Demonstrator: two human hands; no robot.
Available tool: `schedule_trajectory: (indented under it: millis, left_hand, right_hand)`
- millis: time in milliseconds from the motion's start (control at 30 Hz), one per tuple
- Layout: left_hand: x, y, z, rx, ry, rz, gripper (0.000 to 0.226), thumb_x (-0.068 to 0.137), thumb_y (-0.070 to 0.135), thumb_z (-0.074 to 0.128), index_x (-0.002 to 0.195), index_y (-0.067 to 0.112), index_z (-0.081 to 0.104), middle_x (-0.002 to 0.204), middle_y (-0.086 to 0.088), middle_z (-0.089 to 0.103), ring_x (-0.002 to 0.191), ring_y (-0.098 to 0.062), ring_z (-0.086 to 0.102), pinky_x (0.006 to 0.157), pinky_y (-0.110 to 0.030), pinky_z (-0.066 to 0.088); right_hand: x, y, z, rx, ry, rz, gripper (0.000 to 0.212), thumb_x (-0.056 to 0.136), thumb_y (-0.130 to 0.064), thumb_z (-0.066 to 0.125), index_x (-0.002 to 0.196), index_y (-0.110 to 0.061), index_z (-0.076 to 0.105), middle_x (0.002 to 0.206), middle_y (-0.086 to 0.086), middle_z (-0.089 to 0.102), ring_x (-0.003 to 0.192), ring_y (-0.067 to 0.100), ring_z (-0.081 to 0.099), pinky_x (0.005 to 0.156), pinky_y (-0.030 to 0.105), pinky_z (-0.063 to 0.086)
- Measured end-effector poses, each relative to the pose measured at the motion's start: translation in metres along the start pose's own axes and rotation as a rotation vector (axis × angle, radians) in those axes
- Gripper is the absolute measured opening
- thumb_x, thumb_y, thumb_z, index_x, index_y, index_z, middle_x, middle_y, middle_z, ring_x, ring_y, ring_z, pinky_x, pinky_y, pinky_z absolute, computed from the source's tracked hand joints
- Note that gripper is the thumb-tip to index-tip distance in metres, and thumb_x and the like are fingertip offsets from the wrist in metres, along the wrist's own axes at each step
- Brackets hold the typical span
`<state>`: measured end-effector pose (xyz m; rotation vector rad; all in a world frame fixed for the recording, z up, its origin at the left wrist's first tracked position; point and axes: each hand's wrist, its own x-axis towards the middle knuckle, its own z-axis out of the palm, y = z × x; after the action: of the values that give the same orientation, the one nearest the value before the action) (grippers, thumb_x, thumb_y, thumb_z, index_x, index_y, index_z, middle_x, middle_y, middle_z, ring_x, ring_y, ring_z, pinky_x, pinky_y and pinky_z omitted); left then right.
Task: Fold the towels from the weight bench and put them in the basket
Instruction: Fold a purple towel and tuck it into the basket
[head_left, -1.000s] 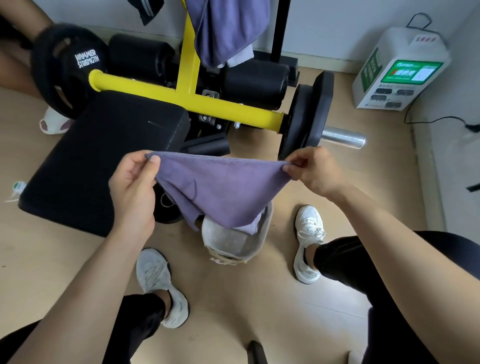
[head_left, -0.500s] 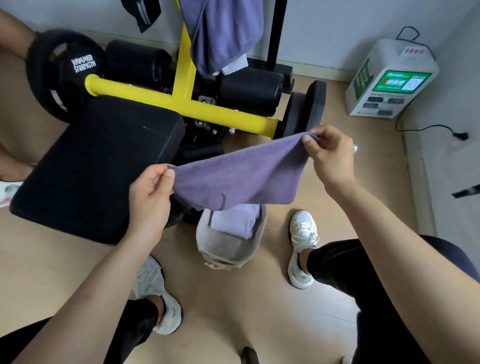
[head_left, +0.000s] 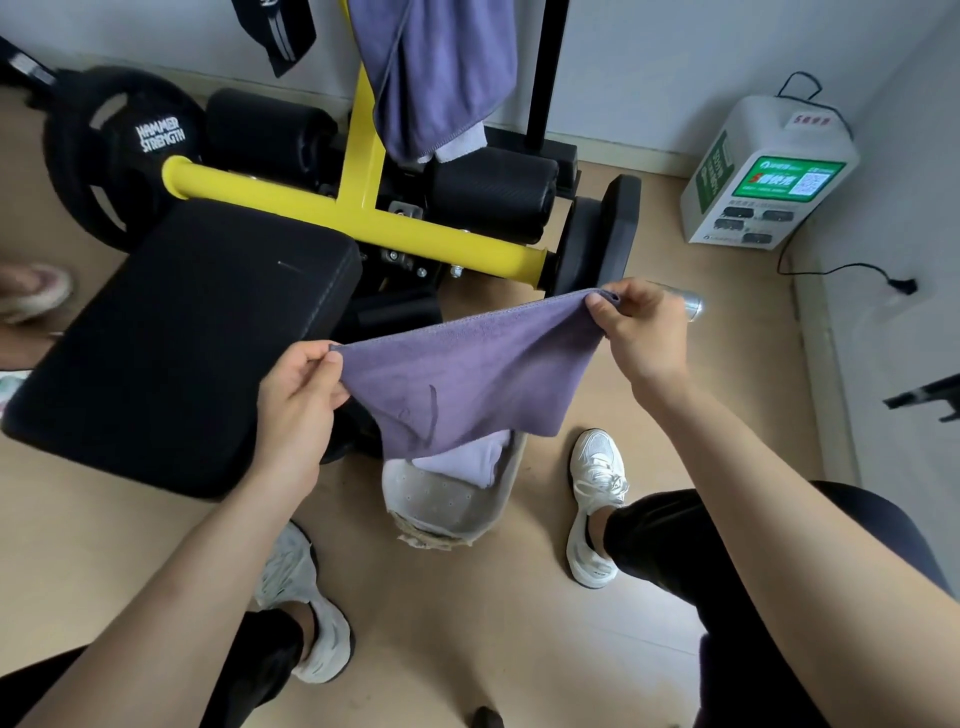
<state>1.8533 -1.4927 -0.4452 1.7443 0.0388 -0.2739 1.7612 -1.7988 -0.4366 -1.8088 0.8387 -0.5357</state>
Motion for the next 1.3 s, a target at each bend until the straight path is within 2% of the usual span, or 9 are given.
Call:
schedule_trajectory:
  millis: [200, 367, 467, 567, 767, 900, 1100, 1200, 1300]
  left_hand:
    - [-0.003, 0.004, 0.001, 0.007, 0.012, -0.031, 0.015, 0.106, 0.013, 0.052, 0.11, 0.012, 0.067, 0.105, 0.0, 0.071, 0.101, -0.018, 0.068, 0.091, -0.033, 0.058]
    - [-0.007, 0.009, 0.003, -0.008, 0.03, -0.054, 0.015, 0.104, 0.014, 0.055, 0.101, 0.021, 0.069, 0.098, 0.001, 0.071, 0.08, -0.008, 0.07, 0.078, -0.03, 0.059]
    - [-0.009, 0.013, 0.009, -0.02, 0.004, -0.054, 0.013, 0.103, 0.013, 0.058, 0.103, 0.019, 0.071, 0.101, -0.005, 0.074, 0.088, -0.016, 0.072, 0.081, -0.033, 0.06]
    - [-0.015, 0.015, 0.018, -0.047, -0.039, -0.068, 0.01, 0.1, 0.012, 0.063, 0.102, 0.017, 0.072, 0.102, -0.009, 0.075, 0.097, -0.022, 0.073, 0.085, -0.037, 0.062]
    - [-0.03, 0.015, 0.036, -0.069, -0.148, -0.052, 0.009, 0.098, 0.008, 0.066, 0.099, 0.015, 0.072, 0.097, -0.006, 0.077, 0.092, -0.016, 0.073, 0.091, -0.045, 0.062]
    - [-0.037, 0.014, 0.042, -0.066, -0.195, -0.011, 0.015, 0.095, 0.006, 0.069, 0.092, 0.019, 0.076, 0.092, -0.004, 0.078, 0.088, -0.019, 0.073, 0.091, -0.057, 0.059]
    - [-0.042, 0.014, 0.043, -0.104, -0.194, 0.031, 0.011, 0.089, 0.004, 0.076, 0.091, 0.014, 0.081, 0.089, -0.009, 0.08, 0.094, -0.033, 0.076, 0.091, -0.058, 0.059]
    - [-0.043, 0.015, 0.042, -0.076, -0.246, 0.074, 0.017, 0.091, 0.002, 0.072, 0.096, 0.014, 0.082, 0.098, -0.005, 0.079, 0.099, -0.023, 0.076, 0.096, -0.053, 0.058]
    - [-0.04, 0.016, 0.037, -0.075, -0.326, 0.081, 0.022, 0.09, 0.008, 0.063, 0.103, 0.01, 0.081, 0.107, -0.002, 0.077, 0.104, -0.016, 0.073, 0.097, -0.042, 0.058]
  right_hand:
    - [-0.005, -0.004, 0.004, -0.028, -0.013, 0.025, 0.009, 0.087, -0.014, 0.072, 0.079, -0.015, 0.07, 0.063, -0.004, 0.06, 0.047, -0.001, 0.049, 0.05, 0.015, 0.041]
    - [-0.013, -0.008, 0.011, 0.088, -0.056, 0.102, 0.026, 0.088, -0.011, 0.072, 0.065, -0.014, 0.062, 0.064, 0.003, 0.05, 0.055, 0.012, 0.04, 0.043, 0.018, 0.035]
    - [-0.021, -0.009, 0.021, 0.147, -0.108, 0.122, 0.028, 0.088, -0.012, 0.073, 0.066, -0.002, 0.059, 0.061, 0.002, 0.047, 0.058, 0.012, 0.038, 0.051, 0.022, 0.033]
    - [-0.035, -0.011, 0.035, 0.24, -0.238, 0.136, 0.027, 0.09, -0.01, 0.072, 0.082, 0.014, 0.063, 0.068, 0.008, 0.058, 0.064, 0.016, 0.049, 0.061, 0.03, 0.044]
    - [-0.065, -0.02, 0.056, 0.316, -0.452, 0.135, 0.013, 0.094, -0.002, 0.064, 0.092, 0.008, 0.072, 0.081, 0.019, 0.069, 0.077, 0.021, 0.063, 0.077, 0.042, 0.061]
    - [-0.075, -0.021, 0.063, 0.27, -0.548, 0.032, 0.014, 0.094, -0.005, 0.064, 0.096, 0.004, 0.075, 0.095, 0.032, 0.07, 0.085, 0.024, 0.064, 0.089, 0.06, 0.055]
    - [-0.086, -0.024, 0.063, 0.103, -0.59, -0.186, 0.021, 0.086, -0.001, 0.072, 0.104, -0.01, 0.078, 0.097, 0.018, 0.07, 0.088, 0.025, 0.067, 0.085, 0.042, 0.054]
    - [-0.087, -0.02, 0.065, 0.084, -0.574, -0.255, 0.025, 0.08, -0.01, 0.082, 0.104, -0.013, 0.078, 0.093, 0.013, 0.069, 0.088, 0.026, 0.068, 0.082, 0.046, 0.056]
    - [-0.081, -0.019, 0.064, 0.103, -0.519, -0.247, 0.022, 0.081, -0.013, 0.083, 0.103, -0.014, 0.08, 0.091, 0.009, 0.072, 0.085, 0.019, 0.069, 0.078, 0.033, 0.056]
